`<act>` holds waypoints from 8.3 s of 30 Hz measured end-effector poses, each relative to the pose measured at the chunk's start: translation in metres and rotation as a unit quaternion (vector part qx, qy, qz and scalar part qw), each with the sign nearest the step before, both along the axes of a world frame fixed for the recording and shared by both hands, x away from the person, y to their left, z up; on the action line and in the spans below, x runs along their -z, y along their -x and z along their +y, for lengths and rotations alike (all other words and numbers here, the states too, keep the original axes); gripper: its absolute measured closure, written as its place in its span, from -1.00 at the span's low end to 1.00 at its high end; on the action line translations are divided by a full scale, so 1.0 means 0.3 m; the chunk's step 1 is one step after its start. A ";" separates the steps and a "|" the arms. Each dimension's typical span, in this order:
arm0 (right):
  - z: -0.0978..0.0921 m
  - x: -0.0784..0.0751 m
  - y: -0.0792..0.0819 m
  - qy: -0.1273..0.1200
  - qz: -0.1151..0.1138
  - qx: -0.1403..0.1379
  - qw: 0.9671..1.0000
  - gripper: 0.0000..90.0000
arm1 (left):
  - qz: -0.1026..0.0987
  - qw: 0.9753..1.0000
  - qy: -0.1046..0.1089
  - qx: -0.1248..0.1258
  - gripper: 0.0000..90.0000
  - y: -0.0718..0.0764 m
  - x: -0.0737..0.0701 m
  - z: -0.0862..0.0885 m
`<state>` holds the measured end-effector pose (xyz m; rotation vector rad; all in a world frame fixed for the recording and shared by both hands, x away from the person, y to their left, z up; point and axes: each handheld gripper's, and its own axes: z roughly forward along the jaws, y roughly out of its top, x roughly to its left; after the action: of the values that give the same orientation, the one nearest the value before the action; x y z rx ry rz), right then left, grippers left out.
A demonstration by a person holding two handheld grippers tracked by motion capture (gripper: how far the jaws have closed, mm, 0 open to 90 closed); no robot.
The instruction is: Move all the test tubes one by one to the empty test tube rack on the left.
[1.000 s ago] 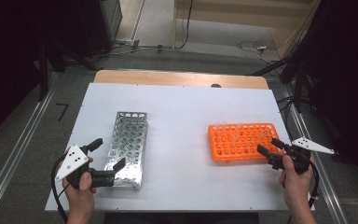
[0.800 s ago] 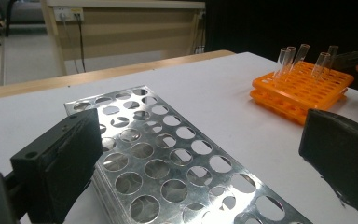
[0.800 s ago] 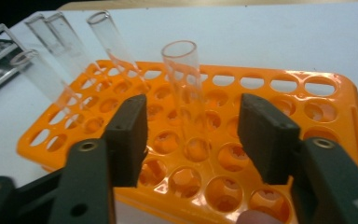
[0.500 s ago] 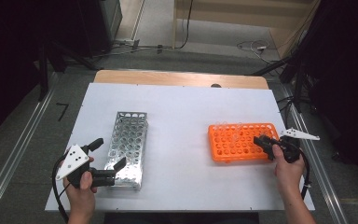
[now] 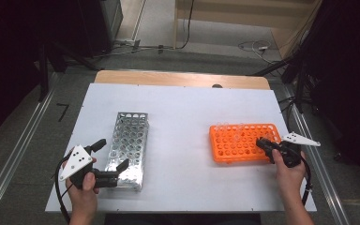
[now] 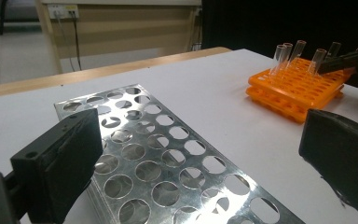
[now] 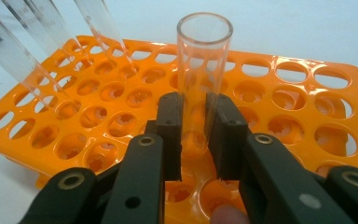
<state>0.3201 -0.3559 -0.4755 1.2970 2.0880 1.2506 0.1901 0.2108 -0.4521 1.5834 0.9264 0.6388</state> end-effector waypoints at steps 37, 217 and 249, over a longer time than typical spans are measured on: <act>0.264 -0.297 0.141 -0.032 -0.054 -0.168 0.984 0.63 | -0.004 0.995 -0.004 0.101 -0.98 -0.048 -0.174 -0.190; 0.012 -0.082 0.216 -0.062 -0.043 -0.129 0.989 -1.00 | 0.098 0.991 -0.040 -0.086 0.69 -0.531 -0.077 -0.147; 0.020 -0.074 0.206 -0.064 -0.036 -0.133 0.988 -1.00 | 0.100 0.994 0.024 -0.027 -0.56 -0.432 -0.149 -0.108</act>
<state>0.2583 -0.3498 -0.4534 1.0303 2.2142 1.5413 0.3197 0.1783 -0.4073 1.6036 1.1286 0.4973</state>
